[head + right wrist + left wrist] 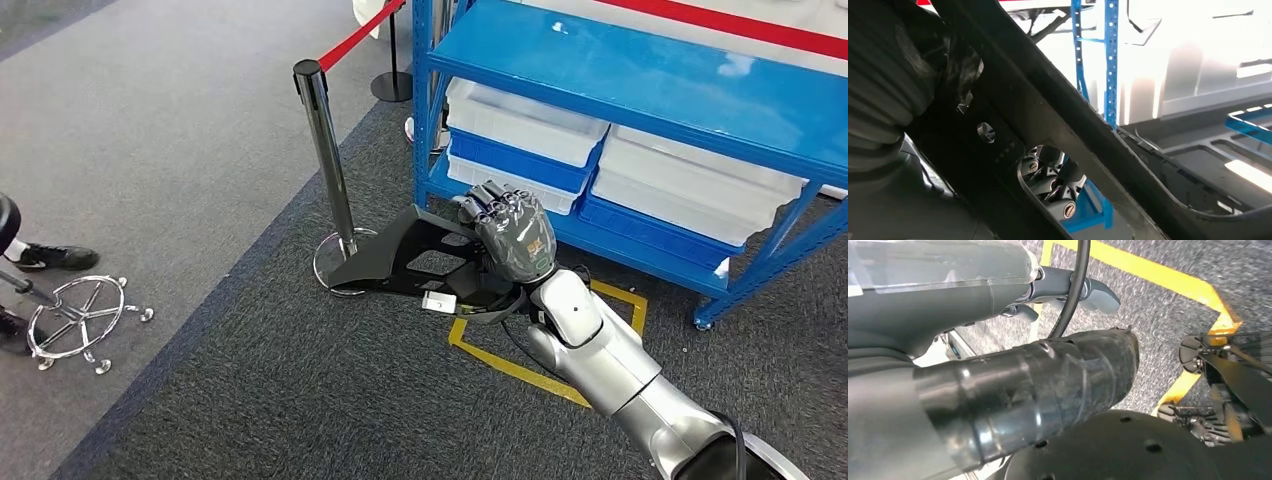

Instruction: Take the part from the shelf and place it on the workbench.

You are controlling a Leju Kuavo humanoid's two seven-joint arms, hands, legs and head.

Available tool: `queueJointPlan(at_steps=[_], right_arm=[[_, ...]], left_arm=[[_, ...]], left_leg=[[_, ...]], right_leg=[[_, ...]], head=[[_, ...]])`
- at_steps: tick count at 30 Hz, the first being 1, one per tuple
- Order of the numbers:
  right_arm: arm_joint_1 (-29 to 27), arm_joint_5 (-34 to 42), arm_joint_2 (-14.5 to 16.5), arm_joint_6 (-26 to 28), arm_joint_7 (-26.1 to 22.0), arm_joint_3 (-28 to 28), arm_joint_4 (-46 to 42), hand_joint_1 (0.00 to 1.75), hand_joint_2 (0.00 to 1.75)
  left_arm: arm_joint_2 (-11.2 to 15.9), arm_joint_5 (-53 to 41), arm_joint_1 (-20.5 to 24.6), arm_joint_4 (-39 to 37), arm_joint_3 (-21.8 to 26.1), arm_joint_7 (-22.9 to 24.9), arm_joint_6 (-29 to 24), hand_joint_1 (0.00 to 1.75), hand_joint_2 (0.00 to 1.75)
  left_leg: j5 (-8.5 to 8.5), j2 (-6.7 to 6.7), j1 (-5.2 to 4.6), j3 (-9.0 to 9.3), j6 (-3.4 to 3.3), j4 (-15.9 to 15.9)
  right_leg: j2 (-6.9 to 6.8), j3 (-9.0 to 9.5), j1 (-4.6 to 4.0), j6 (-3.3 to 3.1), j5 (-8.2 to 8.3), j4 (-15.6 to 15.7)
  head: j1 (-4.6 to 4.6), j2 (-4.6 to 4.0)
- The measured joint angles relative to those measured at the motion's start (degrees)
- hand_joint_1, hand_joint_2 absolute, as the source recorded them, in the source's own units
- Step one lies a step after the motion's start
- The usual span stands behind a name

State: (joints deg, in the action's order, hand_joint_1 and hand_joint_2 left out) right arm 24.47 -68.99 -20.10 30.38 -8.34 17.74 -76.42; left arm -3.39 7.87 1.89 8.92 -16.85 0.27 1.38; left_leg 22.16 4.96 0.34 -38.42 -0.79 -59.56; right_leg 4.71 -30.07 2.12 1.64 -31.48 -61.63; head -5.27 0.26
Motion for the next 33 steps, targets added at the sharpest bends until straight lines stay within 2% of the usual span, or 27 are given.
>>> queueJointPlan(at_steps=[1,3,4,5,6,8,9,10,11,12,13,15,16,17,18,19,20,22,23,24,25,26,27,28,30,32,33], right_arm=[[0.0,0.0,0.0,0.0,0.1,0.1,0.1,1.75,1.75],[0.2,-0.1,0.1,0.0,0.1,0.5,0.3,1.75,1.75],[0.3,-0.1,0.3,0.0,0.2,0.7,0.3,1.75,1.75],[0.4,-0.2,0.4,-0.1,0.2,0.9,0.3,1.75,1.75],[0.6,-0.2,0.4,-0.1,0.2,1.0,0.3,1.75,1.75],[0.8,-0.2,0.4,-0.1,0.2,1.1,0.3,1.75,1.75],[0.9,-0.2,0.4,-0.1,0.2,1.2,0.3,1.75,1.75],[0.9,-0.2,0.4,-0.1,0.2,1.3,0.3,1.75,1.75],[1.0,-0.2,0.4,-0.1,0.3,1.4,0.3,1.75,1.75],[1.1,-0.2,0.4,-0.1,0.3,1.5,0.3,1.75,1.75],[1.3,-0.2,0.4,-0.1,0.3,1.6,0.3,1.75,1.75],[1.6,-0.2,0.5,-0.1,0.3,1.8,0.3,1.75,1.75],[1.7,-0.2,0.5,-0.1,0.4,1.9,0.4,1.75,1.75],[1.7,-0.3,0.5,-0.1,0.4,2.0,0.5,1.75,1.75],[1.8,-0.4,0.5,-0.1,0.5,2.1,0.5,1.75,1.75],[1.8,-0.5,0.5,-0.1,0.6,2.2,0.6,1.75,1.75],[1.8,-0.6,0.5,-0.1,0.6,2.4,0.7,1.75,1.75],[1.8,-0.7,0.6,-0.2,0.7,2.7,0.9,1.75,1.75],[1.8,-0.8,0.6,-0.2,0.7,2.8,1.0,1.75,1.75],[1.8,-0.8,0.5,-0.2,0.7,2.8,1.1,1.75,1.75],[1.8,-0.8,0.5,-0.2,0.8,2.9,1.2,1.75,1.75],[1.8,-0.8,0.5,-0.2,0.8,3.0,1.3,1.75,1.75],[1.8,-0.8,0.5,-0.2,0.8,3.1,1.3,1.75,1.75],[1.9,-0.8,0.5,-0.2,0.8,3.2,1.3,1.75,1.75],[2.0,-0.8,0.5,-0.2,0.8,3.2,1.3,1.75,1.75],[2.1,-0.8,0.5,-0.2,0.9,3.3,1.4,1.75,1.75],[2.2,-0.8,0.6,-0.2,0.9,3.3,1.4,1.75,1.75]], left_arm=[[0.0,0.0,-0.1,0.0,0.0,0.0,0.0,0.00,0.00],[0.1,0.0,-0.3,0.0,0.0,0.0,0.0,0.00,0.00],[0.2,0.0,-0.5,0.0,0.0,0.0,0.0,0.00,0.00],[0.2,0.0,-0.5,0.0,0.0,0.0,0.0,0.00,0.00],[0.2,0.0,-0.5,0.0,0.0,0.0,0.0,0.00,0.00],[0.2,0.0,-0.4,0.0,0.0,0.0,0.0,0.00,0.00],[0.2,0.0,-0.3,0.0,0.0,0.1,0.0,0.00,0.00],[0.1,0.0,-0.3,0.0,0.0,0.1,0.0,0.00,0.00],[0.1,0.0,-0.3,0.0,0.0,0.1,0.0,0.00,0.00],[0.1,0.0,-0.3,0.0,0.0,0.1,0.0,0.00,0.00],[0.1,0.0,-0.3,0.0,0.0,0.1,0.0,0.00,0.00],[0.2,0.0,-0.1,0.0,0.0,0.0,0.0,0.00,0.00],[0.3,0.0,0.0,0.0,0.0,0.0,-0.1,0.00,0.00],[0.3,0.0,0.0,0.0,0.0,0.0,-0.1,0.00,0.00],[0.3,0.1,0.0,0.0,0.0,-0.1,0.0,0.00,0.00],[0.3,0.1,-0.1,0.0,0.0,-0.1,0.0,0.00,0.00],[0.3,0.2,-0.1,0.0,0.0,-0.1,0.0,0.00,0.00],[0.2,0.2,-0.1,0.0,0.0,0.0,0.0,0.00,0.00],[0.2,0.2,0.0,0.0,0.0,0.0,-0.1,0.00,0.00],[0.2,0.3,-0.1,0.0,0.0,0.0,-0.1,0.00,0.00],[0.2,0.3,-0.1,0.0,0.0,0.0,-0.1,0.00,0.00],[0.2,0.3,-0.1,0.0,0.0,0.0,-0.1,0.00,0.00],[0.2,0.3,-0.2,0.0,0.0,0.0,-0.1,0.00,0.00],[0.1,0.3,-0.2,0.0,0.0,0.0,-0.1,0.00,0.00],[0.0,0.3,-0.2,0.0,0.0,0.0,-0.1,0.00,0.00],[0.0,0.4,-0.3,0.0,0.0,-0.1,-0.2,0.00,0.00],[0.0,0.4,-0.4,0.0,0.0,-0.1,-0.2,0.00,0.00]], left_leg=[[-0.40,0.58,-0.11,-0.44,0.32,-0.2],[-1.35,1.69,-0.15,-1.15,0.99,-0.3],[-1.00,1.28,-0.21,-1.67,1.25,-0.7],[0.24,0.27,-0.21,-2.30,1.51,-1.7],[2.63,-1.31,-0.15,-3.11,1.77,-4.0],[7.98,-3.87,0.05,-4.73,2.27,-10.6],[9.57,-4.43,0.19,-5.19,2.43,-14.1],[9.65,-4.62,0.28,-4.97,2.45,-16.1],[8.77,-4.72,0.32,-3.99,2.37,-16.7],[7.25,-4.88,0.28,-2.06,2.10,-15.2],[6.14,-5.47,0.09,0.76,1.61,-12.2],[6.70,-7.66,-0.71,7.05,0.36,-3.9],[7.36,-8.44,-1.16,9.00,-0.17,-0.7],[7.71,-8.62,-1.54,9.86,-0.61,1.3],[7.18,-8.13,-1.70,9.76,-0.95,2.4],[6.20,-7.56,-1.69,9.52,-1.27,3.0],[5.18,-7.03,-1.58,9.24,-1.68,3.7],[3.24,-6.11,-1.25,8.18,-2.27,4.5],[2.52,-5.54,-1.24,7.21,-2.48,4.4],[1.89,-4.93,-1.25,6.18,-2.49,4.1],[1.32,-4.25,-1.27,5.10,-2.41,3.7],[0.79,-3.52,-1.25,3.94,-2.27,3.2],[0.29,-2.79,-1.16,2.73,-2.06,2.6],[-0.15,-2.07,-1.03,1.52,-1.78,1.9],[-0.94,-0.67,-0.89,-0.60,-1.05,0.5],[-1.79,0.61,-0.86,-1.69,-0.31,-0.3],[-2.37,1.29,-0.82,-1.93,0.06,-0.2]], right_leg=[[0.23,0.05,-0.10,-0.15,-0.15,0.2],[-1.12,-0.70,-0.14,-0.89,0.33,-0.1],[-1.90,-1.16,-0.08,-1.45,0.78,-0.1],[-2.77,-1.67,-0.02,-2.10,1.31,-0.1],[-3.61,-2.30,-0.03,-2.62,1.88,-0.1],[-5.17,-3.56,-0.50,-3.15,2.92,-0.1],[-6.06,-4.28,-0.73,-3.20,3.45,-0.1],[-6.94,-4.96,-0.93,-3.24,3.96,-0.1],[-7.84,-5.66,-1.13,-3.28,4.48,-0.1],[-8.58,-6.29,-1.32,-3.29,4.97,-0.1],[-9.23,-6.78,-1.49,-3.31,5.45,-0.1],[-10.48,-7.32,-1.73,-3.08,6.31,0.0],[-11.20,-7.40,-1.68,-2.84,6.81,0.2],[-11.96,-7.42,-1.58,-2.51,7.35,0.5],[-12.69,-7.41,-1.46,-2.16,7.98,0.9],[-12.56,-7.51,-1.29,-1.84,8.11,1.2],[-11.42,-7.79,-1.18,-1.61,7.22,0.7],[-7.56,-9.00,-0.97,-1.32,2.51,-3.2],[-6.05,-9.80,-0.95,-1.22,-0.28,-6.6],[-5.32,-10.40,-0.95,-1.10,-2.18,-10.0],[-5.03,-10.52,-0.95,-0.97,-2.82,-12.4],[-4.92,-9.89,-0.92,-0.85,-2.30,-13.2],[-4.78,-8.27,-0.85,-0.77,-0.91,-12.0],[-4.22,-5.84,-0.70,-0.73,0.29,-9.1],[-2.00,-1.31,-0.59,-0.86,0.39,-2.6],[-0.81,-0.01,-0.78,-1.28,-0.68,0.1],[-1.30,-0.37,-0.81,-1.68,-0.34,0.1]], head=[[0.02,0.01],[-0.01,0.00],[0.02,0.01],[0.03,-0.01],[0.08,-0.01],[0.13,0.00],[0.14,0.01],[0.13,0.01],[0.13,0.01],[0.13,0.01],[0.14,0.01],[0.14,0.01],[0.14,0.01],[0.13,0.01],[0.13,0.01],[0.13,0.00],[0.12,-0.01],[0.09,-0.02],[0.10,-0.01],[0.09,-0.01],[0.10,-0.01],[0.10,0.00],[0.10,0.00],[0.10,0.00],[0.11,0.01],[0.09,0.01],[0.10,0.01]])
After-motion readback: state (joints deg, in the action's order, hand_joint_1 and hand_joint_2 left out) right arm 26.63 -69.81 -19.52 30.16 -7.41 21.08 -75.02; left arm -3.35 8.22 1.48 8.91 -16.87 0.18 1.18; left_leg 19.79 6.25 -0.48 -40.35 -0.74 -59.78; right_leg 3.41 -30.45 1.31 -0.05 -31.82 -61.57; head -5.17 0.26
